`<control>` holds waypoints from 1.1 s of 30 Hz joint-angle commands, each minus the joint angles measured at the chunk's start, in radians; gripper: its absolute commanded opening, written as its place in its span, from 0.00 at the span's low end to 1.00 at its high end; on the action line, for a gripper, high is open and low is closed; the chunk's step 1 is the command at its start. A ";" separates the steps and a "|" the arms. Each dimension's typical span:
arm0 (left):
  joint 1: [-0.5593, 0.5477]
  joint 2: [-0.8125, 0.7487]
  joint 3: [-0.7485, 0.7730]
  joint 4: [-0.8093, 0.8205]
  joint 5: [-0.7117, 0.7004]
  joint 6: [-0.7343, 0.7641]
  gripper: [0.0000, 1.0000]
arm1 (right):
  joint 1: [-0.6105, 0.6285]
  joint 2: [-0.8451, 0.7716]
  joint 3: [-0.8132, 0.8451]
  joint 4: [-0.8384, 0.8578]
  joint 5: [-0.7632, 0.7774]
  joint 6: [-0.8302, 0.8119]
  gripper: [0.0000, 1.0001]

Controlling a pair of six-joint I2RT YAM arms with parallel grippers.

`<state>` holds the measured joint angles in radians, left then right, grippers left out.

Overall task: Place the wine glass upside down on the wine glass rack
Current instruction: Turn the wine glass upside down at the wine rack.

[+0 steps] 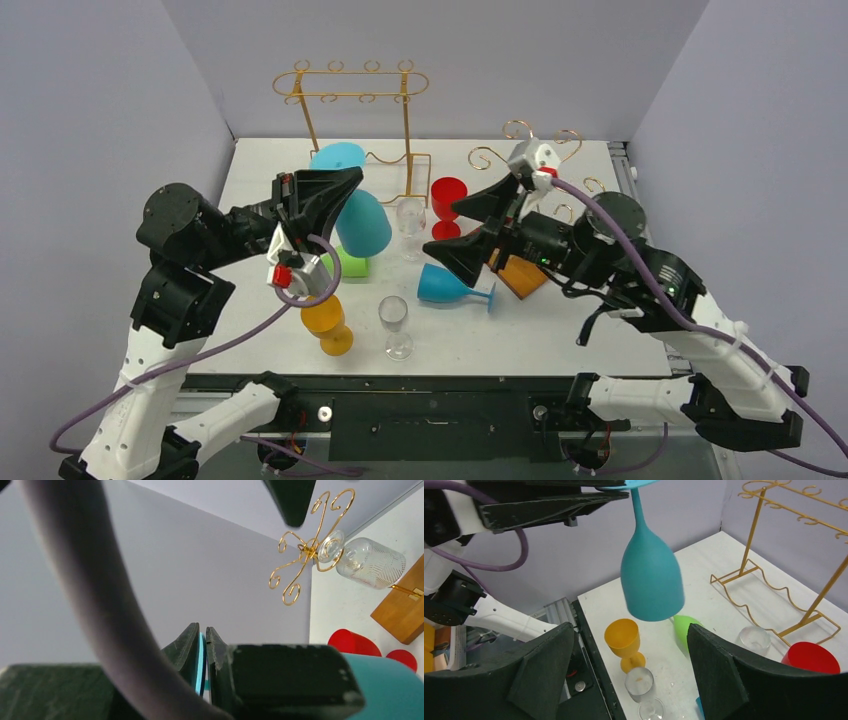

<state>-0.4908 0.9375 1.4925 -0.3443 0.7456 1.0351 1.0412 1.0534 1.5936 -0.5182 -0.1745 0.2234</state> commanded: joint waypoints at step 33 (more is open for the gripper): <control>-0.014 -0.059 -0.023 -0.082 0.177 0.442 0.00 | 0.040 0.234 -0.205 0.543 -0.155 -0.030 0.81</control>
<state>-0.5014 0.8787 1.4593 -0.4255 0.9028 1.3891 1.0714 1.2747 1.3899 -0.0509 -0.3344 0.2050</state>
